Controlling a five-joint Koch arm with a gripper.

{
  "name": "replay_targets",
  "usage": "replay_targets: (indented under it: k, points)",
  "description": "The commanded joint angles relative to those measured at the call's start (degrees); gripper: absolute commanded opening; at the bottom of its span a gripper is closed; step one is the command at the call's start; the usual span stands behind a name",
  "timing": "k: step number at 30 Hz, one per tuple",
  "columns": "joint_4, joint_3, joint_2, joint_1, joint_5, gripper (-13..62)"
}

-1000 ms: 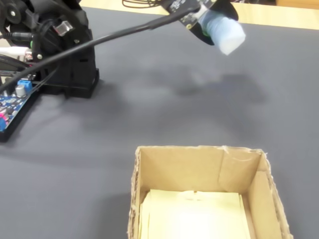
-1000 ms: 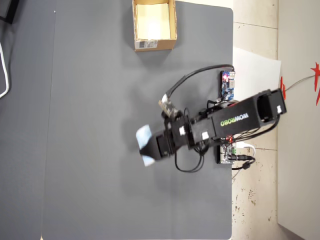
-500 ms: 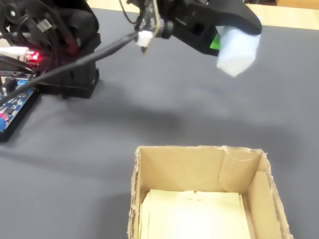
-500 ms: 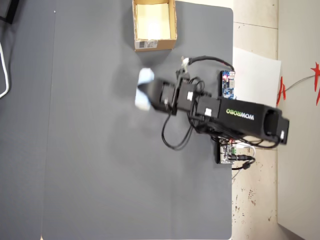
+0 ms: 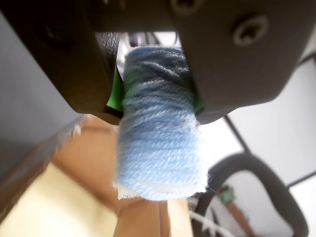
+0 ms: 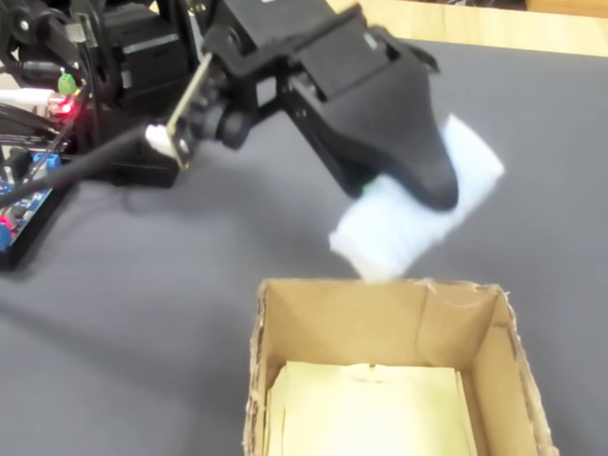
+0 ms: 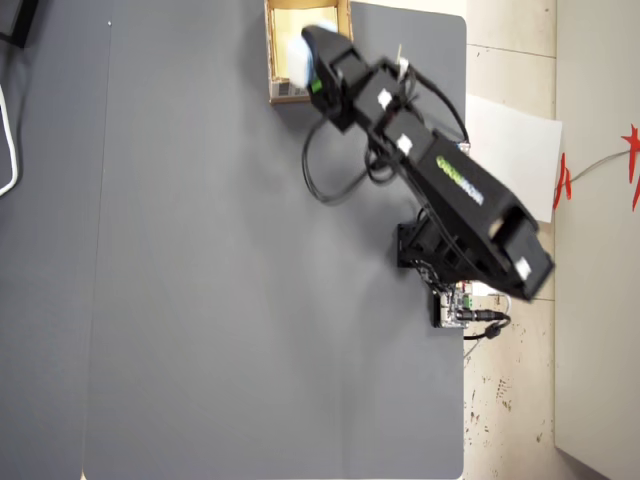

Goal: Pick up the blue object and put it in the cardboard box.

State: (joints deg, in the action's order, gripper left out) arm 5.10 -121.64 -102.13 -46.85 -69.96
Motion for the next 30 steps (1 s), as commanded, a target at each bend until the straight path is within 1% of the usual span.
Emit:
replay_targets:
  k: [1, 6, 7, 8, 9, 12, 14, 18, 21, 28, 30]
  points:
    - [0.0, 5.8, 0.26, -1.05, 0.44, 5.2]
    - [4.83, 9.05, 4.04, -3.34, 0.35, 5.8]
    - [5.98, 9.32, 4.31, -3.69, 0.0, 8.6]
    - [9.32, 10.46, 5.36, -3.69, -1.93, 16.3]
    - [11.07, 11.16, 5.71, -3.69, -2.2, 20.0]
    - [12.92, 12.74, 6.94, -3.69, -3.34, 28.6]
    - [12.83, 13.71, 7.56, -3.6, -5.01, 31.8]
    - [12.22, 14.85, 7.73, -3.6, -6.68, 32.3]
    - [12.13, 14.94, 5.36, -2.81, -6.86, 32.3]
    - [8.26, 8.09, -2.37, 4.83, -14.5, 32.4]
    - [4.92, 4.31, -4.75, 8.0, -19.34, 32.4]
